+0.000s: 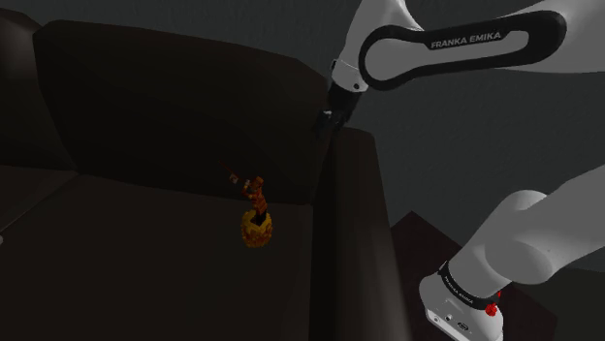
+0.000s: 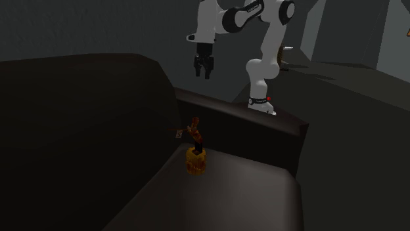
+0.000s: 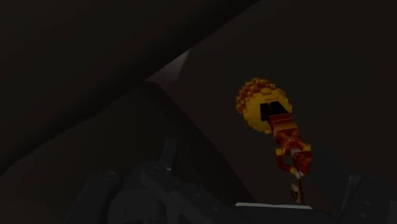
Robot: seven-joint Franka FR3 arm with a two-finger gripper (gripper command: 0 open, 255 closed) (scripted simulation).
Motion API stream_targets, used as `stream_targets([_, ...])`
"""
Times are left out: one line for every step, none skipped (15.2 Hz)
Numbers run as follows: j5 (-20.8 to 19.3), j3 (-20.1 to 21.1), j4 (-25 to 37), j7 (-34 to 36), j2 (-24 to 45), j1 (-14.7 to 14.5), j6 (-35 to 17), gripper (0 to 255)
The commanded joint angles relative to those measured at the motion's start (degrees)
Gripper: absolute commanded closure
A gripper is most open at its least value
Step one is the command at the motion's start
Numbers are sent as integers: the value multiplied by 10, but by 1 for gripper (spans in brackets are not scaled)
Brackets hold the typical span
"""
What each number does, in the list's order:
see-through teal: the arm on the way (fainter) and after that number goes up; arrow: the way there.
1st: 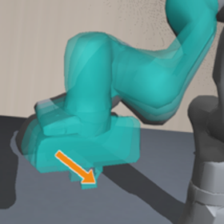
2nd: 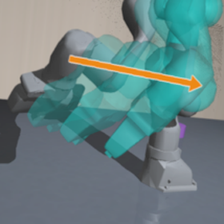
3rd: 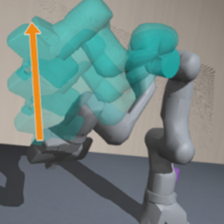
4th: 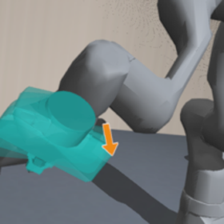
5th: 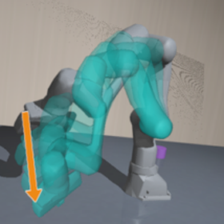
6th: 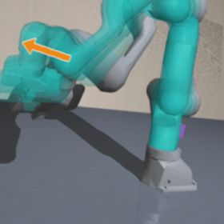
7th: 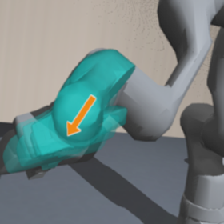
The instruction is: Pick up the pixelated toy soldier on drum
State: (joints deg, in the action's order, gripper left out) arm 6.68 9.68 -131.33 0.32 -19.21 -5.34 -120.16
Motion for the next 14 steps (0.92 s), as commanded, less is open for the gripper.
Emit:
stream_targets([-5,12,19,6,42,-4,-28,0])
stream_targets([-8,17,27,9,62,-6,-41,0])
stream_targets([-13,23,36,13,81,-9,-53,0])
stream_targets([-17,28,46,16,101,-11,-64,0])
stream_targets([-23,33,57,20,120,-13,-75,0])
stream_targets([-29,38,68,25,140,-15,-85,0])
stream_targets([-36,42,80,30,161,-18,-95,0])
stream_targets([-43,46,92,35,181,-21,-103,0])
stream_targets([-51,50,105,40,201,-24,-112,0])
stream_targets([-60,53,119,45,222,-28,-119,0])
stream_targets([-69,55,134,51,242,-32,-126,0])
stream_targets([-78,58,149,56,263,-36,-132,0])
stream_targets([-87,60,165,62,284,-41,-138,0])
stream_targets([-97,61,181,67,305,-46,-143,0])
